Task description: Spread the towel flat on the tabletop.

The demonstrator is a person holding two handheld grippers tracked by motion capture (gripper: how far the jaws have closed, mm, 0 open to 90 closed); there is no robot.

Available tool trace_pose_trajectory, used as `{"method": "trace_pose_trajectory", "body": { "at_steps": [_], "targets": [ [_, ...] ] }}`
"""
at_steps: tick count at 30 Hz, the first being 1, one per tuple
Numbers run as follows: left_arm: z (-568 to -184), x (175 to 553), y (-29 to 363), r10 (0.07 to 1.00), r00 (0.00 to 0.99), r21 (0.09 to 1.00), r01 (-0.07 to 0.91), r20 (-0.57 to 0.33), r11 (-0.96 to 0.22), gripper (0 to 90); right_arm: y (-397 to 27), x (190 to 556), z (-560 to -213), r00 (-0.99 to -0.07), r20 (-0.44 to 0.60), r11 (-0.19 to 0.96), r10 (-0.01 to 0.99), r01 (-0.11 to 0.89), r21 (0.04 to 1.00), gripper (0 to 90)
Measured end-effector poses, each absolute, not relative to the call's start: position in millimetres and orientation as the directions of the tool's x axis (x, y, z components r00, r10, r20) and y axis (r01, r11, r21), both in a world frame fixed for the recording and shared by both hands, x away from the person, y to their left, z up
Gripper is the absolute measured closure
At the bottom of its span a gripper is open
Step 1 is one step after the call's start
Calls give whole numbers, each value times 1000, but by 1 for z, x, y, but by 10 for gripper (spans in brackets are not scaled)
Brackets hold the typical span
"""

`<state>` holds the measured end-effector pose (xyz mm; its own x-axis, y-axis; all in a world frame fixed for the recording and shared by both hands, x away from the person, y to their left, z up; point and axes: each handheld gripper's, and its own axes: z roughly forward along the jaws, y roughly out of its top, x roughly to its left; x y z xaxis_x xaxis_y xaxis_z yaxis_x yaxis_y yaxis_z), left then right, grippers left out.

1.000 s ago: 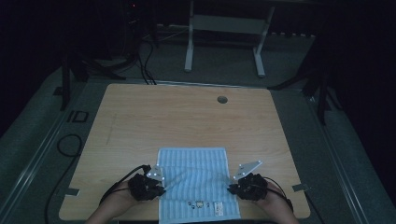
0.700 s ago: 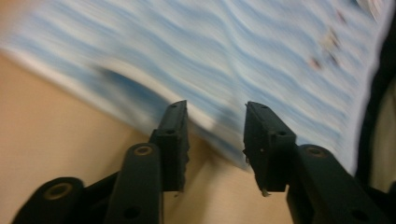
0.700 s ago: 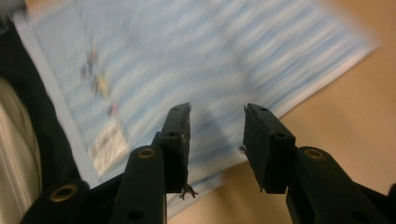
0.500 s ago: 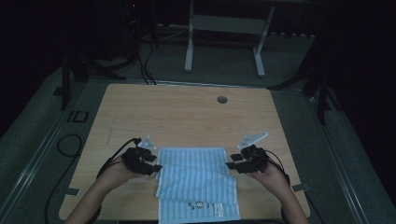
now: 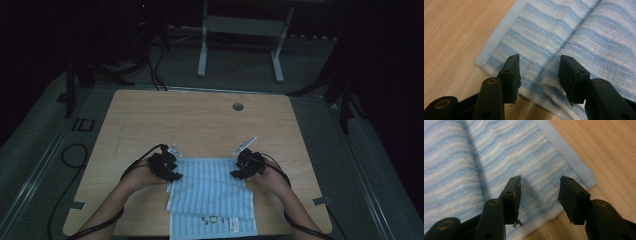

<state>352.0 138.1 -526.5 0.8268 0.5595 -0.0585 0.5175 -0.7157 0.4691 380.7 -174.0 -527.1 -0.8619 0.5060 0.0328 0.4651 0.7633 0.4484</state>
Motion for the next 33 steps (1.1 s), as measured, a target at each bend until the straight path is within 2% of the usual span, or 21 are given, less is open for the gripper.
{"method": "trace_pose_trajectory", "body": {
  "at_steps": [6, 8, 9, 11, 13, 16, 18, 22, 23, 25, 29, 31, 33],
  "targets": [
    [-530, 354, 139, 559, 828, 474, 508, -39, -719, 521, -172, 379, -529, -863, 13, 767, 505, 455, 452, 511],
    [-531, 354, 139, 563, 825, 474, 515, -49, -714, 515, -172, 377, -529, -865, 0, 772, 502, 449, 451, 547],
    [-531, 354, 138, 564, 824, 472, 519, -54, -712, 518, -172, 377, -529, -863, -3, 769, 505, 448, 455, 596],
    [-532, 354, 139, 565, 822, 480, 528, -80, -700, 569, -171, 374, -529, -864, -3, 768, 504, 447, 459, 719],
    [-531, 353, 137, 549, 829, 480, 527, -109, -701, 695, -170, 373, -529, -865, 6, 769, 502, 449, 456, 838],
    [-527, 350, 133, 543, 836, 480, 510, -81, -714, 809, -168, 372, -526, -873, -5, 780, 488, 434, 451, 862],
    [-521, 350, 134, 544, 835, 503, 506, -81, -701, 818, -170, 372, -521, -869, -6, 768, 495, 435, 470, 864],
    [-506, 352, 135, 566, 822, 536, 508, -67, -674, 792, -178, 371, -497, -865, -6, 728, 501, 418, 544, 866],
    [-504, 354, 135, 576, 816, 535, 505, -42, -677, 750, -179, 370, -491, -863, -10, 720, 504, 415, 556, 866],
    [-503, 360, 133, 611, 791, 523, 530, -21, -668, 587, -180, 370, -481, -867, -9, 715, 499, 406, 568, 866],
    [-508, 365, 127, 578, 814, 533, 514, -56, -672, 572, -177, 371, -475, -872, -22, 724, 490, 392, 568, 866],
    [-511, 365, 121, 562, 826, 526, 496, -41, -691, 519, -177, 372, -475, -874, -8, 721, 486, 395, 570, 866],
    [-518, 367, 114, 541, 840, 520, 481, -43, -706, 507, -177, 372, -473, -875, 5, 713, 484, 397, 578, 866]
  ]
}}
